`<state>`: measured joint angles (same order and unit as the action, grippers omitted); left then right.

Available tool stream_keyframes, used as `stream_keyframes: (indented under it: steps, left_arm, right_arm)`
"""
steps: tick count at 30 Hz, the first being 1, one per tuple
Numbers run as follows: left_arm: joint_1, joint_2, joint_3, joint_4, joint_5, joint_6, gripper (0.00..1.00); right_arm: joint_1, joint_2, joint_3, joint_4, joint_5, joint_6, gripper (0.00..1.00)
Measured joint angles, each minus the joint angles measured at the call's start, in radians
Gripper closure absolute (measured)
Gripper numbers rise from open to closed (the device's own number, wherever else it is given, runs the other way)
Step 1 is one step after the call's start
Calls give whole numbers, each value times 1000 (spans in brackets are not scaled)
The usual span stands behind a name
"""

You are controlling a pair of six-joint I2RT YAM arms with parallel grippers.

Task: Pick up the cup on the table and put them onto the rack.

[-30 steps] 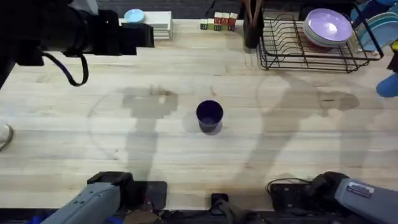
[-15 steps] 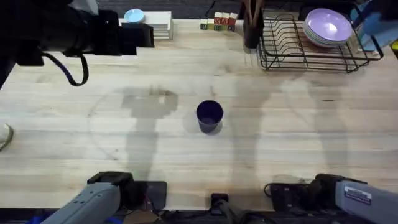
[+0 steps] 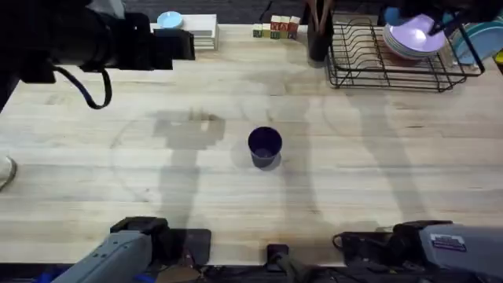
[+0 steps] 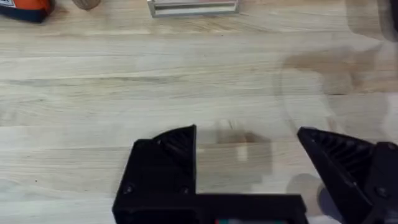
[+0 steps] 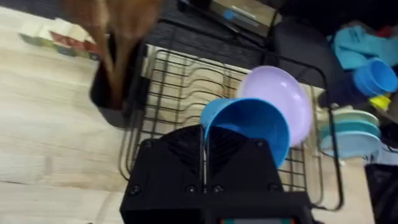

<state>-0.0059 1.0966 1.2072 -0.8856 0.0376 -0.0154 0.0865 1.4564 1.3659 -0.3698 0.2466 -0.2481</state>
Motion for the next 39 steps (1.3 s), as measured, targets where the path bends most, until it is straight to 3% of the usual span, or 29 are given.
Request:
stream_keyframes:
  steps: [10,18,22,38,39]
  left_arm:
    - [0,0,0,0,0,0,7]
    - [0,0,0,0,0,0,7]
    - [0,0,0,0,0,0,7]
    - [0,0,0,0,0,0,7]
    - [0,0,0,0,0,0,7]
  right_arm:
    - [80,110,0,26,-28,16,971]
    - [82,176,0,-2,-82,42,971]
    - [81,202,0,-67,-87,50,971]
    - [80,301,0,-76,-90,77,971]
    - [80,301,0,-77,-90,85,860]
